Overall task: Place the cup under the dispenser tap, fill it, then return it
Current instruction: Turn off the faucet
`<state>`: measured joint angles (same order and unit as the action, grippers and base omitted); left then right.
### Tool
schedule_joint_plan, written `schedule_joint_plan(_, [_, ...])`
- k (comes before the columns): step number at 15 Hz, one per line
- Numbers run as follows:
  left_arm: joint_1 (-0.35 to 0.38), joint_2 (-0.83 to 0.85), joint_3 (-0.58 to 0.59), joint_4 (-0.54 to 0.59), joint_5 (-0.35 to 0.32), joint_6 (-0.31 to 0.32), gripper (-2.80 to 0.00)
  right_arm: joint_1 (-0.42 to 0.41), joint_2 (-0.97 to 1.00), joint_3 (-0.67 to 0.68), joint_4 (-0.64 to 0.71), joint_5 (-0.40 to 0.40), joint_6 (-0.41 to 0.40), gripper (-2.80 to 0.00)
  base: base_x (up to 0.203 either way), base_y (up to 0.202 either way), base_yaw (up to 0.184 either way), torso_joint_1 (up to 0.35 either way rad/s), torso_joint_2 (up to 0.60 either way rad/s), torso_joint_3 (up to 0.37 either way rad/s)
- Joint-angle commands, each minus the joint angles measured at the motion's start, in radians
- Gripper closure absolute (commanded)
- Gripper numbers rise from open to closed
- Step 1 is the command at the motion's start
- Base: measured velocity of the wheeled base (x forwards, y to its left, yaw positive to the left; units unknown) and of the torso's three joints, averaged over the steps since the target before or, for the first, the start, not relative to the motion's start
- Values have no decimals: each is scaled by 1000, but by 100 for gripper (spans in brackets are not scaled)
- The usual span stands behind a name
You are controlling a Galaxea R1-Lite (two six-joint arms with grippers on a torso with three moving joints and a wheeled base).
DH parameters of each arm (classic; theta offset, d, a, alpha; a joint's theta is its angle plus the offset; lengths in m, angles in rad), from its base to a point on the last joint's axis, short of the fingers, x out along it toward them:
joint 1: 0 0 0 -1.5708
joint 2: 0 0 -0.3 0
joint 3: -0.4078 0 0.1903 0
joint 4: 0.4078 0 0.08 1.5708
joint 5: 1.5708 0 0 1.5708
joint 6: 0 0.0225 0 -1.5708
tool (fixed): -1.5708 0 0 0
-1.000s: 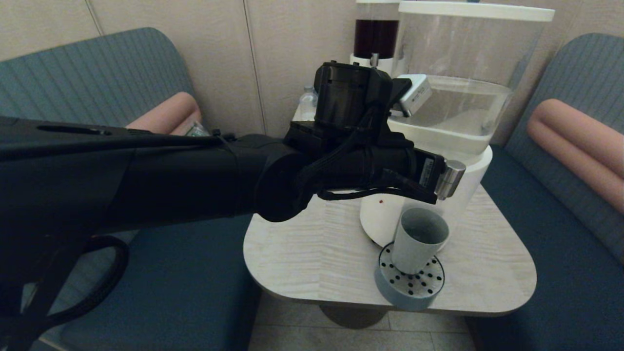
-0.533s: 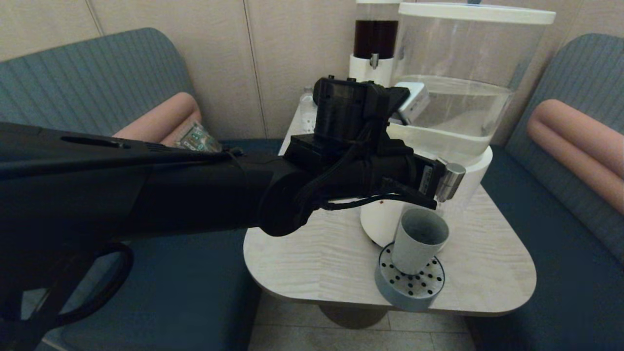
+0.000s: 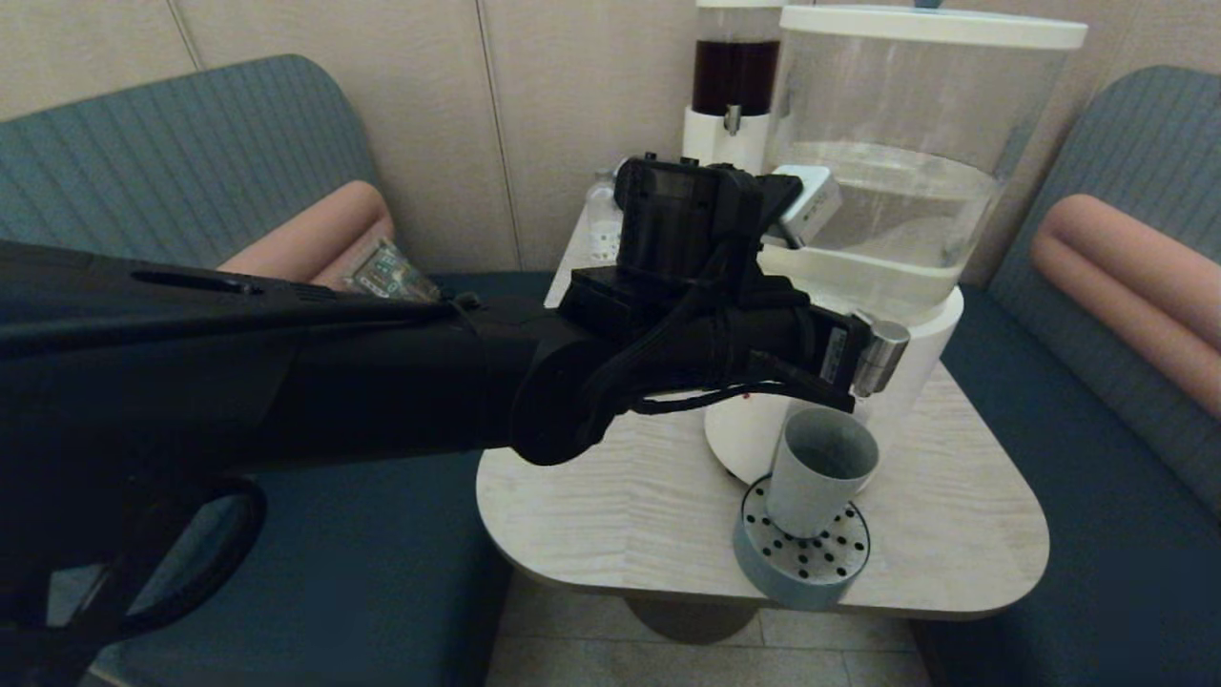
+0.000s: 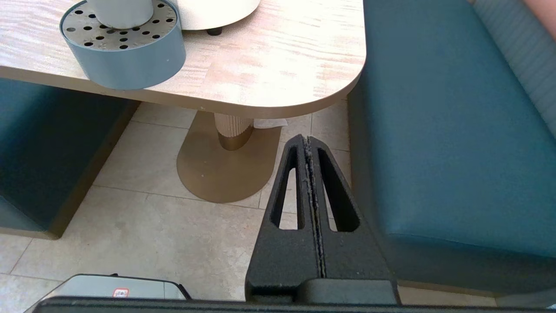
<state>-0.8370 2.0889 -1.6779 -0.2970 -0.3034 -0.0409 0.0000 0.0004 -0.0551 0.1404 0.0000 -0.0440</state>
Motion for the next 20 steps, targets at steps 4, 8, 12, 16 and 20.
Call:
schedule_joint_plan(4, [1,28,-5,-10,-5,-1,0,0,0,0,1,0,0,0,0,0,0,0,0,0])
schedule_joint_plan(8, [1,23,-5,-5,-10,-3,0,0,0,0,1,0,0,0,0,0,0,0,0,0])
schedule_joint_plan(12, [4,-25,50,4,-7,-5,0,0,0,0,1,0,0,0,0,0,0,0,0,0])
schedule_joint_plan(16, [13,-95,130,-10,-5,-10,0,0,0,0,1,0,0,0,0,0,0,0,0,0])
schedule_joint_plan(20, [20,-214,243,-11,9,-58,0,0,0,0,1,0,0,0,0,0,0,0,0,0])
